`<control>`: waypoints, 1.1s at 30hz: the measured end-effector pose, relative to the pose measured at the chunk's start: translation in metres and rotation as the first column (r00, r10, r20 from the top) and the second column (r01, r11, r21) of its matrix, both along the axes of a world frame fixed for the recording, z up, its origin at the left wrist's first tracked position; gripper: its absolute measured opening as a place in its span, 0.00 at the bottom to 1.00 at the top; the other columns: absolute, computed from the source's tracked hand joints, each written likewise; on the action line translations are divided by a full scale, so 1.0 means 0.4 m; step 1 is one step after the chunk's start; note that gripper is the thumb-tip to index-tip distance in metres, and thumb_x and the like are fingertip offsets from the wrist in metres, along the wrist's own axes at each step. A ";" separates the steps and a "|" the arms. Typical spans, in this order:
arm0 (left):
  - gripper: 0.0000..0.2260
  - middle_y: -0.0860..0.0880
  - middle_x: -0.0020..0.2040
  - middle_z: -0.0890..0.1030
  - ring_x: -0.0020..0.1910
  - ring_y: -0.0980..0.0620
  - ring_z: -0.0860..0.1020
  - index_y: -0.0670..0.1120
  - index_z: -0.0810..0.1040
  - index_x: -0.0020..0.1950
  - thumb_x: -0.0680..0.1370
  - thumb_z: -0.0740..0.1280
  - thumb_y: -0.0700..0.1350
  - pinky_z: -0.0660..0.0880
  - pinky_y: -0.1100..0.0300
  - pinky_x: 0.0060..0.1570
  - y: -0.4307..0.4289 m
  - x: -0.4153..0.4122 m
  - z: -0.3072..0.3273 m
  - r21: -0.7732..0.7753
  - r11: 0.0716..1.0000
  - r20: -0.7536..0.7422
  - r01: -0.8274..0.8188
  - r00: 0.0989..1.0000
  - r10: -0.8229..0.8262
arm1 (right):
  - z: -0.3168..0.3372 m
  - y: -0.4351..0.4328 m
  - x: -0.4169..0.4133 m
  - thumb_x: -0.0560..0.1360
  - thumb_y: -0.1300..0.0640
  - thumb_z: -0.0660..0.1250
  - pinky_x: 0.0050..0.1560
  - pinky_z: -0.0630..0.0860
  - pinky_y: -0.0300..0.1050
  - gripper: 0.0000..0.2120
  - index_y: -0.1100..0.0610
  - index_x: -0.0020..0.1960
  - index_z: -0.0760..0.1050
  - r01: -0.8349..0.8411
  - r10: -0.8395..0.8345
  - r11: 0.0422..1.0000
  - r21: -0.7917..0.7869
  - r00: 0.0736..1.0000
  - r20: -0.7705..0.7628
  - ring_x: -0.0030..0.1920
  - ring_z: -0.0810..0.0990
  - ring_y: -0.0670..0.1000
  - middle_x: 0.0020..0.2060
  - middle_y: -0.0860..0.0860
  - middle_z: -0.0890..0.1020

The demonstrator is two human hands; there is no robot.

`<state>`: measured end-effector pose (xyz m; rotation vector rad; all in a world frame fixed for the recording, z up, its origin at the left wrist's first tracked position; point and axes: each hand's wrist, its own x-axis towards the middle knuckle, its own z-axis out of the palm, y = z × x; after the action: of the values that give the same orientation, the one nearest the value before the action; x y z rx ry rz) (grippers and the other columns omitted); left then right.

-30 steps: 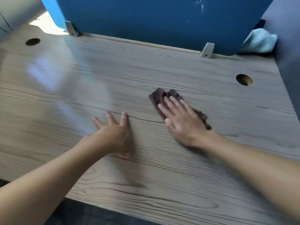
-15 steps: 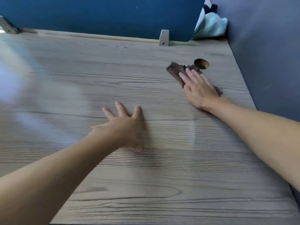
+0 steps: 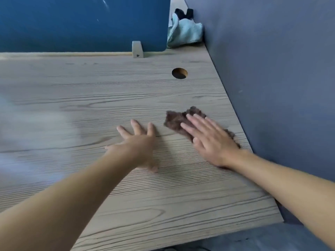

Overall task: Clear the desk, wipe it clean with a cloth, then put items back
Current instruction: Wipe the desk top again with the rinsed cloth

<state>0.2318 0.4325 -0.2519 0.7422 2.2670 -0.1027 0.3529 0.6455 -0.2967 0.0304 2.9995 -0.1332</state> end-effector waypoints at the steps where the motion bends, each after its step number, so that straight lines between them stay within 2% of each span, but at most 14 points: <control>1: 0.63 0.35 0.76 0.28 0.71 0.19 0.36 0.52 0.28 0.77 0.67 0.79 0.58 0.57 0.22 0.65 0.007 -0.001 -0.009 -0.009 1.000 -0.012 -0.009 1.000 0.009 | -0.006 0.051 -0.043 0.79 0.46 0.38 0.79 0.39 0.49 0.29 0.44 0.81 0.47 0.132 -0.132 0.991 0.024 0.991 -0.025 0.80 0.43 0.47 0.81 0.48 0.47; 4: 0.63 0.34 0.75 0.28 0.70 0.18 0.36 0.52 0.27 0.77 0.67 0.79 0.56 0.57 0.22 0.65 0.016 -0.008 -0.021 -0.020 0.999 -0.041 -0.034 0.999 0.033 | -0.009 0.158 -0.153 0.81 0.47 0.40 0.79 0.40 0.48 0.27 0.44 0.81 0.47 0.427 -0.427 0.904 0.017 0.904 -0.032 0.80 0.44 0.48 0.81 0.48 0.46; 7: 0.64 0.33 0.75 0.28 0.70 0.18 0.37 0.53 0.27 0.77 0.66 0.79 0.56 0.57 0.22 0.65 0.020 -0.012 -0.024 -0.042 0.999 -0.063 -0.007 0.998 0.004 | -0.014 0.167 -0.178 0.83 0.49 0.42 0.79 0.39 0.48 0.27 0.45 0.81 0.44 0.498 -0.499 0.866 0.045 0.867 -0.005 0.80 0.42 0.47 0.81 0.48 0.44; 12: 0.65 0.36 0.76 0.28 0.72 0.20 0.37 0.56 0.29 0.77 0.64 0.81 0.52 0.56 0.23 0.66 0.026 -0.009 -0.017 -0.039 0.998 -0.070 -0.047 0.997 0.044 | -0.005 0.052 -0.041 0.80 0.47 0.37 0.78 0.38 0.50 0.29 0.49 0.81 0.43 0.336 -0.338 0.939 0.071 0.941 0.020 0.80 0.42 0.49 0.81 0.50 0.45; 14: 0.65 0.37 0.78 0.31 0.73 0.21 0.38 0.57 0.32 0.78 0.62 0.82 0.53 0.57 0.23 0.66 0.024 -0.004 -0.002 -0.026 0.998 -0.080 -0.064 0.995 0.062 | 0.008 -0.044 0.035 0.78 0.47 0.40 0.78 0.43 0.52 0.32 0.51 0.81 0.52 0.203 -0.203 0.979 0.017 0.979 -0.011 0.80 0.49 0.52 0.80 0.53 0.54; 16: 0.60 0.38 0.79 0.37 0.74 0.23 0.41 0.57 0.38 0.80 0.64 0.81 0.54 0.59 0.24 0.66 0.012 0.019 0.016 -0.018 0.999 -0.105 -0.051 0.993 0.048 | 0.010 -0.149 0.121 0.78 0.47 0.47 0.77 0.50 0.55 0.30 0.53 0.79 0.60 0.042 -0.043 0.999 -0.034 0.998 -0.053 0.79 0.56 0.54 0.78 0.55 0.61; 19: 0.46 0.41 0.80 0.46 0.78 0.34 0.47 0.50 0.42 0.81 0.75 0.73 0.48 0.61 0.30 0.69 -0.021 0.084 0.033 0.028 0.998 -0.148 0.051 0.988 -0.047 | 0.003 -0.254 0.209 0.79 0.48 0.53 0.78 0.51 0.55 0.29 0.52 0.79 0.60 -0.174 0.175 0.984 -0.048 0.985 0.003 0.80 0.54 0.53 0.79 0.53 0.60; 22: 0.39 0.47 0.81 0.40 0.80 0.44 0.40 0.50 0.41 0.81 0.77 0.61 0.36 0.49 0.41 0.78 -0.053 0.163 0.038 0.181 0.965 -0.159 0.190 0.974 -0.162 | 0.023 -0.269 0.216 0.79 0.48 0.53 0.78 0.48 0.55 0.28 0.52 0.78 0.61 -0.267 0.267 0.963 -0.045 0.964 -0.005 0.80 0.54 0.53 0.78 0.53 0.61; 24: 0.34 0.51 0.82 0.41 0.80 0.50 0.40 0.52 0.44 0.81 0.80 0.57 0.39 0.46 0.51 0.79 -0.081 0.197 0.030 0.272 0.917 -0.202 0.291 0.949 -0.241 | 0.054 -0.265 0.214 0.77 0.49 0.56 0.75 0.55 0.53 0.27 0.53 0.75 0.67 -0.135 0.130 0.986 -0.096 0.990 -0.060 0.76 0.64 0.55 0.74 0.53 0.69; 26: 0.28 0.53 0.82 0.41 0.80 0.53 0.41 0.54 0.43 0.82 0.84 0.52 0.49 0.44 0.54 0.78 -0.121 0.221 0.012 0.239 0.904 -0.248 0.354 0.922 -0.296 | 0.078 -0.256 0.233 0.76 0.51 0.60 0.65 0.66 0.52 0.23 0.55 0.69 0.72 0.139 -0.154 0.984 -0.113 0.978 -0.138 0.66 0.74 0.56 0.65 0.52 0.75; 28: 0.27 0.53 0.82 0.46 0.80 0.52 0.46 0.54 0.47 0.82 0.85 0.51 0.55 0.49 0.53 0.77 -0.158 0.238 0.001 0.210 0.928 -0.323 0.307 0.918 -0.231 | 0.090 -0.248 0.251 0.78 0.47 0.62 0.62 0.68 0.52 0.23 0.53 0.71 0.67 0.338 -0.342 0.937 -0.090 0.939 -0.036 0.63 0.71 0.55 0.63 0.51 0.72; 30: 0.27 0.52 0.78 0.59 0.77 0.50 0.58 0.54 0.56 0.80 0.82 0.57 0.58 0.58 0.49 0.73 -0.162 0.243 0.006 0.229 0.946 -0.394 0.228 0.911 -0.124 | 0.089 -0.230 0.247 0.79 0.42 0.62 0.64 0.65 0.50 0.26 0.51 0.73 0.63 0.415 -0.407 0.906 -0.089 0.909 0.094 0.65 0.67 0.54 0.64 0.50 0.67; 31: 0.27 0.52 0.74 0.65 0.73 0.49 0.62 0.54 0.60 0.78 0.80 0.61 0.58 0.60 0.48 0.71 -0.155 0.243 0.012 0.240 0.954 -0.386 0.180 0.919 -0.077 | 0.092 -0.223 0.238 0.79 0.42 0.63 0.64 0.64 0.50 0.24 0.51 0.71 0.64 0.433 -0.418 0.893 -0.127 0.900 0.127 0.65 0.66 0.53 0.63 0.50 0.67; 33: 0.26 0.51 0.66 0.68 0.68 0.48 0.66 0.54 0.69 0.71 0.76 0.66 0.60 0.62 0.47 0.69 -0.129 0.230 0.028 0.278 0.960 -0.279 0.034 0.959 0.047 | 0.102 -0.212 0.214 0.79 0.44 0.64 0.62 0.64 0.50 0.18 0.50 0.65 0.68 0.450 -0.425 0.870 -0.203 0.892 0.156 0.63 0.66 0.53 0.60 0.49 0.68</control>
<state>0.3238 0.3807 -0.2408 0.9164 2.5910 0.1282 0.4386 0.5607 -0.2557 0.6745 2.7923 -0.5143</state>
